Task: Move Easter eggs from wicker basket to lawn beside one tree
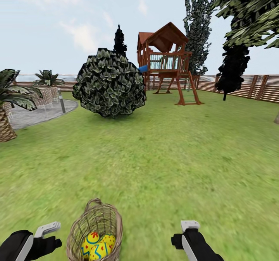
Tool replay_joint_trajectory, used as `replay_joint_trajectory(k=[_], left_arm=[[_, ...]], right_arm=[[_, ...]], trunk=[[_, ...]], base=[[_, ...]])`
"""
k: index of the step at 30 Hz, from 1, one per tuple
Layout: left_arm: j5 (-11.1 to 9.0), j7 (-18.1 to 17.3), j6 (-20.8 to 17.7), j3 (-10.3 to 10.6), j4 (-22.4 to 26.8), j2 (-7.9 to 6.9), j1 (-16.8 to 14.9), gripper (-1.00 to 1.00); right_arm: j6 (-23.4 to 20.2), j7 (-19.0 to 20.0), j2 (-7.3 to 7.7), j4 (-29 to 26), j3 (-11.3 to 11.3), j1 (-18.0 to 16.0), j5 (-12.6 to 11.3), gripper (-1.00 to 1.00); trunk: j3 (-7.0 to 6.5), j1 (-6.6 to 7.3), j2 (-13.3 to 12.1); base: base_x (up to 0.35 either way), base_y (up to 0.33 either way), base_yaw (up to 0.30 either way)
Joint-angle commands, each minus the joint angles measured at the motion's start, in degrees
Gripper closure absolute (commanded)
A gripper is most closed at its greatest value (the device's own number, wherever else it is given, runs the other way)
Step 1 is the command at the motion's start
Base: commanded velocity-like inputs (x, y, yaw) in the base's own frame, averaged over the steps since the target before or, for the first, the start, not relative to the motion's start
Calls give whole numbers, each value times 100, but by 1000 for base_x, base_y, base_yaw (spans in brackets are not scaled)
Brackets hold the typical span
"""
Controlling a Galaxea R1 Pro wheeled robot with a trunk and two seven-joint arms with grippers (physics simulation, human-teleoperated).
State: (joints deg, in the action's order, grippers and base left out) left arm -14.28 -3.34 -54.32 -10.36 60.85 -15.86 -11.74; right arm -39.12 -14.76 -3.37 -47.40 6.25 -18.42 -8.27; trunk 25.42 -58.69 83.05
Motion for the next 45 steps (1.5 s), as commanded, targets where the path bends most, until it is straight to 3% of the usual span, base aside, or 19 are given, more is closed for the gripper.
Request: replay_joint_trajectory(k=[1, 8, 19, 35, 45], left_arm=[[22, -35, -26, -10, 5, 2, -4, -100], [22, -36, -26, -10, 6, 4, -4, -100], [22, -33, -21, -10, 6, -4, -4, -100], [22, -22, -17, -106, 6, 38, -4, -100], [13, -26, -17, -106, 6, 50, -4, -100]], right_arm=[[-17, -54, 3, -6, 16, -3, -60, -100], [-15, -54, 2, 40, 24, -3, -60, -100], [148, -62, 2, 291, 18, -3, -59, -100], [150, -58, 3, 292, 24, -3, -60, -100], [150, -59, 3, 292, 22, -3, -60, -100]], trunk=[[7, -3, 3], [7, -3, 3], [7, -3, 3], [7, -3, 3], [186, -223, 404]], base=[[339, 0, 0], [332, 32, 0], [206, 263, 0], [15, 16, 0], [0, 0, 0]])
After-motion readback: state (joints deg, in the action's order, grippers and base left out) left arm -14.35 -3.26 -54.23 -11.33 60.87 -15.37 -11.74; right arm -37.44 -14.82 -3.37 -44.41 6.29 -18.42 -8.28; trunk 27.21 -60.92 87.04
